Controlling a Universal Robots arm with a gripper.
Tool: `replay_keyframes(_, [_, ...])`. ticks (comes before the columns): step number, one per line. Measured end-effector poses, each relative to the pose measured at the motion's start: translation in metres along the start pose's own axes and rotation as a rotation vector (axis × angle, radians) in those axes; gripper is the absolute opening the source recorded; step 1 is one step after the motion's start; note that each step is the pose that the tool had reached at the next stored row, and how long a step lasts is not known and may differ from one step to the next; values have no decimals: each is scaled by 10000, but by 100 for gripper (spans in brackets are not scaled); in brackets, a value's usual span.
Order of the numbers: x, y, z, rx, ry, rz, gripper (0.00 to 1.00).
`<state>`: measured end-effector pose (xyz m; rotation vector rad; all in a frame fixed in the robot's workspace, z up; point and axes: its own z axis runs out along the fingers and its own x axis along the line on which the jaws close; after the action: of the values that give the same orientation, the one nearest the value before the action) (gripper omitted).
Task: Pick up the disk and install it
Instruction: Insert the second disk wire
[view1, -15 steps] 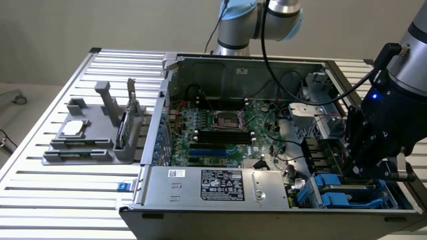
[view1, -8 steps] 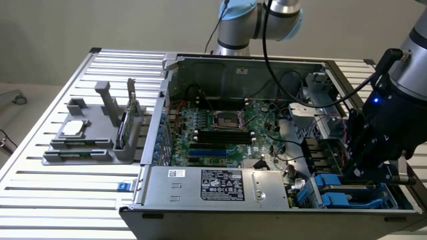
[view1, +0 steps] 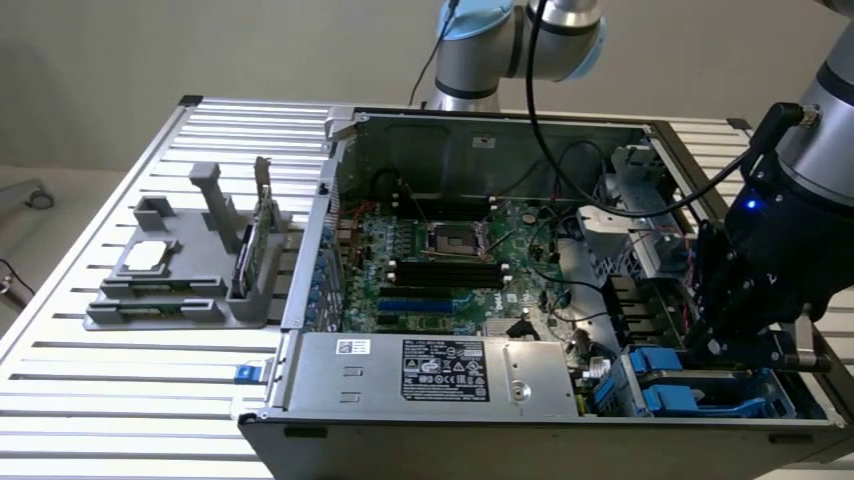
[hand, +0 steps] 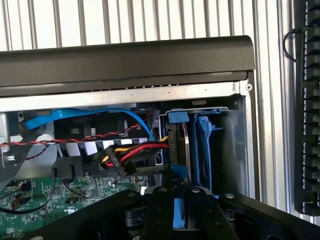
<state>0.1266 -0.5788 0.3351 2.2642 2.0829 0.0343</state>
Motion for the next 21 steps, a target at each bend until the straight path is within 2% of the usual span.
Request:
replay_keyframes(5, [2, 2, 11, 7, 17, 4, 16])
replay_keyframes(6, [2, 2, 13, 12, 18, 5, 18])
replay_keyframes(7, [1, 2, 10, 18, 17, 7, 24])
replay_keyframes(9, [-1, 2, -19, 31, 6, 12, 24])
replay_keyframes(10, [-4, 3, -36, 39, 6, 14, 30])
replay_keyframes(14, [-22, 5, -106, 59, 5, 20, 30])
replay_keyframes(16, [-37, -22, -126, 61, 12, 22, 30])
replay_keyframes(21, [-67, -154, -184, 66, 48, 25, 30])
